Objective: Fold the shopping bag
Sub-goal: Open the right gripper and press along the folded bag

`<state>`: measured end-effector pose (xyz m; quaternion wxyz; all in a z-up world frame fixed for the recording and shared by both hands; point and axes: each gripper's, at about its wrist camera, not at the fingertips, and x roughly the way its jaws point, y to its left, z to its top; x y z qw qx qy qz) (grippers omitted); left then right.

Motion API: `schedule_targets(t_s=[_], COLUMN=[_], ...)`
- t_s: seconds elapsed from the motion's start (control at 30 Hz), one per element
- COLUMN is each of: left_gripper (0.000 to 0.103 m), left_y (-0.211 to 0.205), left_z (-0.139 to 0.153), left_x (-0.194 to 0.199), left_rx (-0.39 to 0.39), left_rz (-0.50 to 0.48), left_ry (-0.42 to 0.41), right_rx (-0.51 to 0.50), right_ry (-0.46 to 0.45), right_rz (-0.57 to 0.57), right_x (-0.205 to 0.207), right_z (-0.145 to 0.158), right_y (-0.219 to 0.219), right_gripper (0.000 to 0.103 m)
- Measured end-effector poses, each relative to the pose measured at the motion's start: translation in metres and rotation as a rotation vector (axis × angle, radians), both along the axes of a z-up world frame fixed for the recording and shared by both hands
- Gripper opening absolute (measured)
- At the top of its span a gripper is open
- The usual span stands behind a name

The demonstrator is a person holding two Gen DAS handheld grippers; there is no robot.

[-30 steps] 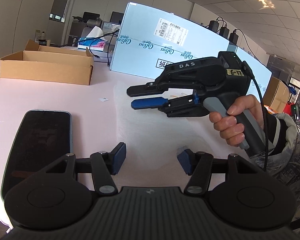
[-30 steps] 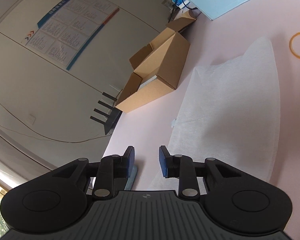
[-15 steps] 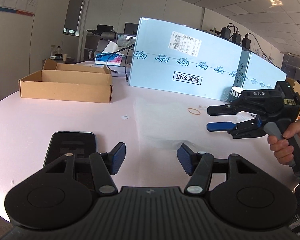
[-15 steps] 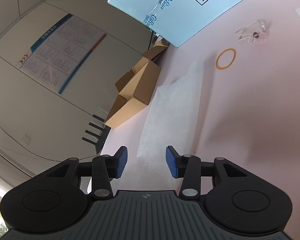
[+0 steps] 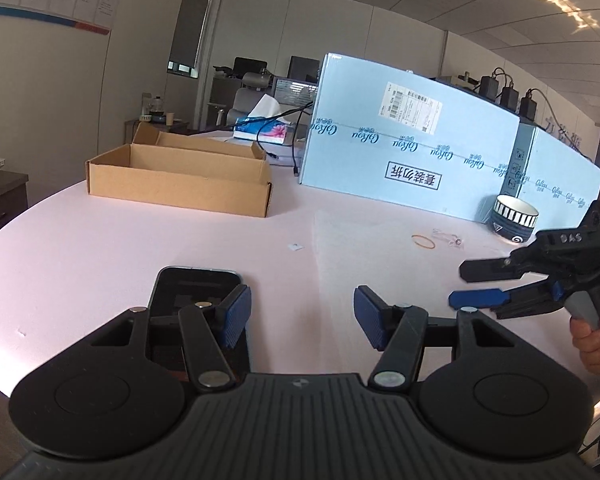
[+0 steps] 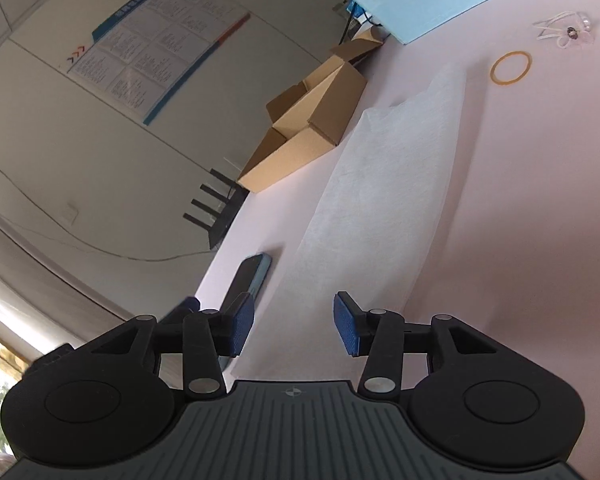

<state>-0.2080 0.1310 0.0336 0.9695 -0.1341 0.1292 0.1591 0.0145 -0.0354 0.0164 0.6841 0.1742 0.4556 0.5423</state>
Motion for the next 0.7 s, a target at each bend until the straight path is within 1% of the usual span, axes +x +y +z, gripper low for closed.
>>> schedule_targets(t_s=[0.03, 0.07, 0.13, 0.2, 0.23, 0.27, 0.3, 0.33, 0.37, 0.4, 0.43, 0.47, 0.5, 0.57, 0.63, 0.67, 0.7], left_gripper=[0.053, 0.052, 0.051, 0.045, 0.043, 0.038, 0.031, 0.028, 0.02, 0.017, 0.016, 0.016, 0.016, 0.016, 0.016, 0.016, 0.017], left_y=[-0.005, -0.008, -0.017, -0.019, -0.018, -0.016, -0.014, -0.013, -0.011, -0.009, -0.006, -0.004, -0.002, -0.003, -0.004, -0.004, -0.004], left_z=[0.001, 0.001, -0.003, -0.011, -0.016, -0.022, -0.027, -0.033, -0.037, -0.04, -0.04, -0.04, -0.04, -0.041, -0.041, -0.041, -0.042], left_x=[0.003, 0.006, 0.022, 0.037, 0.044, 0.05, 0.054, 0.058, 0.06, 0.059, 0.058, 0.057, 0.057, 0.058, 0.059, 0.059, 0.059], left_rx=[-0.011, -0.016, -0.012, -0.008, -0.028, -0.054, -0.066, -0.076, -0.081, -0.079, -0.085, -0.089, -0.085, -0.068, -0.057, -0.057, -0.058], left_rz=[-0.053, -0.089, -0.134, -0.129, -0.13, -0.135, -0.129, -0.121, -0.104, -0.087, -0.087, -0.086, -0.084, -0.082, -0.078, -0.077, -0.077], left_ry=[-0.028, -0.037, -0.017, 0.024, 0.048, 0.075, 0.104, 0.133, 0.16, 0.159, 0.159, 0.16, 0.163, 0.169, 0.171, 0.171, 0.171], right_rx=[-0.036, -0.06, -0.052, -0.047, -0.044, -0.045, -0.046, -0.045, -0.043, -0.031, -0.026, -0.024, -0.022, -0.018, -0.029, -0.039, -0.034], right_ry=[-0.019, -0.027, -0.026, -0.019, -0.016, -0.023, -0.031, -0.05, -0.066, -0.065, -0.055, -0.033, -0.008, 0.069, 0.183, 0.231, 0.257], right_rz=[0.01, 0.002, -0.002, -0.009, -0.014, -0.029, -0.044, -0.07, -0.096, -0.131, -0.155, -0.187, -0.217, -0.253, -0.262, -0.268, -0.267], right_x=[-0.004, -0.006, -0.006, -0.006, -0.007, -0.006, -0.006, -0.003, 0.0, 0.006, 0.012, 0.02, 0.029, 0.046, 0.062, 0.067, 0.072], right_z=[-0.002, -0.005, -0.007, -0.008, -0.009, -0.007, -0.006, -0.002, 0.002, 0.006, 0.007, 0.008, 0.009, 0.004, -0.007, -0.013, -0.016], right_y=[0.006, 0.009, 0.008, 0.006, 0.004, 0.001, -0.003, -0.009, -0.015, -0.023, -0.029, -0.035, -0.041, -0.046, -0.046, -0.044, -0.043], right_gripper=[0.009, 0.005, 0.005, 0.005, 0.005, 0.005, 0.008, 0.009, 0.011, 0.014, 0.017, 0.027, 0.034, 0.034, 0.034, 0.032, 0.032])
